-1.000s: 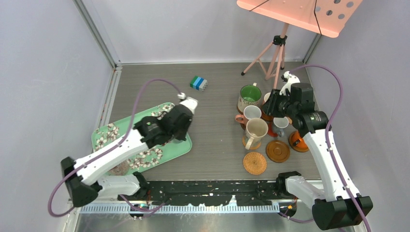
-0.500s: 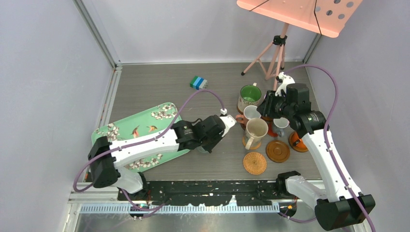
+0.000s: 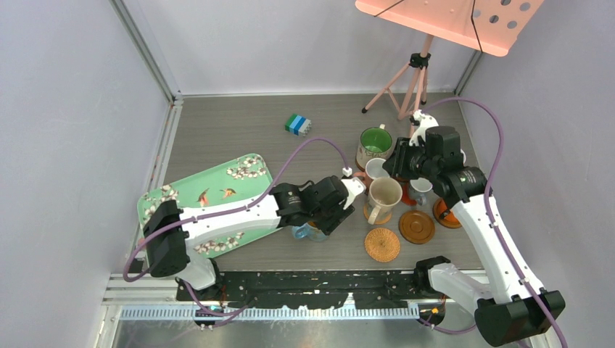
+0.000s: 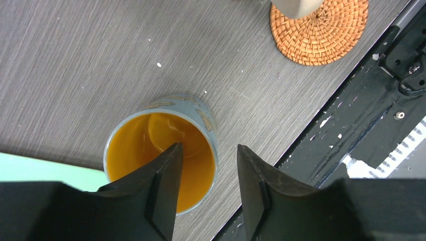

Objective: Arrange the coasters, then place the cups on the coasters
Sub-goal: Place the cup at the center of the board.

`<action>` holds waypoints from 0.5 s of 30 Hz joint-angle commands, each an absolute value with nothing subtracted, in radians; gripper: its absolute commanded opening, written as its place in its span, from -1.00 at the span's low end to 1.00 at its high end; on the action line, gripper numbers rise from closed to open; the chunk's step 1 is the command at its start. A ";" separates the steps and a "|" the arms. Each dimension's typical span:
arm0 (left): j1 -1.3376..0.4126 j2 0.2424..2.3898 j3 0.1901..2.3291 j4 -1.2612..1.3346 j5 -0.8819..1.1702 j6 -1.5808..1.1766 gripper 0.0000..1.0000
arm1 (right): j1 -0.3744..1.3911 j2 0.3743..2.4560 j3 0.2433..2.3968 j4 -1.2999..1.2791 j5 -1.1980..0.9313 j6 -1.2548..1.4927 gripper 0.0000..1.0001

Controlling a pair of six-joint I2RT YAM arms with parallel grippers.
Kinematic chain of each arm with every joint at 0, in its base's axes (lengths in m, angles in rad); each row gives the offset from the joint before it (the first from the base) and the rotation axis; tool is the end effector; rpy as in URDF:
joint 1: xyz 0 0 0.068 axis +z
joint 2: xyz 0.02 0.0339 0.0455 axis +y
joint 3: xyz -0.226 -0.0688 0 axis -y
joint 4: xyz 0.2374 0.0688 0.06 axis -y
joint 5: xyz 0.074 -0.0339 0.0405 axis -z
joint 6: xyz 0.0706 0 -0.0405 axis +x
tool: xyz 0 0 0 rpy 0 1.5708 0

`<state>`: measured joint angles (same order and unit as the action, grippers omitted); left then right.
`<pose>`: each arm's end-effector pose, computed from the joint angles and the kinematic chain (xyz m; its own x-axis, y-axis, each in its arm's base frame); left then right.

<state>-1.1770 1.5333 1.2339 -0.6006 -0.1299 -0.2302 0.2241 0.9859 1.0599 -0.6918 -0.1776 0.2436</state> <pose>0.1410 -0.3156 0.2138 -0.4945 0.6005 -0.6284 0.7929 0.6079 -0.0430 0.2356 0.0665 0.2962 -0.6347 0.0988 -0.7664 -0.2123 0.9313 0.2959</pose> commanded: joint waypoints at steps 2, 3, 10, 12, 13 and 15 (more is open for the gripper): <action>-1.171 1.459 1.299 -0.596 -0.170 -0.252 0.12 | 0.283 0.945 1.077 -0.705 -0.134 0.275 -0.22; -1.164 1.437 1.306 -0.609 -0.182 -0.254 0.18 | 0.297 0.944 1.077 -0.706 -0.129 0.280 -0.21; -0.996 1.241 1.318 -0.723 -0.223 -0.260 0.37 | 0.540 0.947 1.052 -0.685 -0.048 0.394 -0.23; -0.931 1.160 1.291 -0.728 -0.246 -0.229 0.45 | 0.618 0.955 1.036 -0.672 -0.028 0.439 -0.23; -0.904 1.120 1.275 -0.733 -0.271 -0.212 0.50 | 0.673 0.958 1.030 -0.666 -0.019 0.453 -0.23; -0.865 1.037 1.249 -0.741 -0.332 -0.163 0.65 | 0.754 0.969 1.012 -0.648 0.025 0.488 -0.22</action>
<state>-0.9337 1.1873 1.2758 -0.6994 -0.2218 -0.2409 0.6258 0.9627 1.0378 -0.7036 -0.0631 0.3847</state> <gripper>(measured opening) 0.756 0.388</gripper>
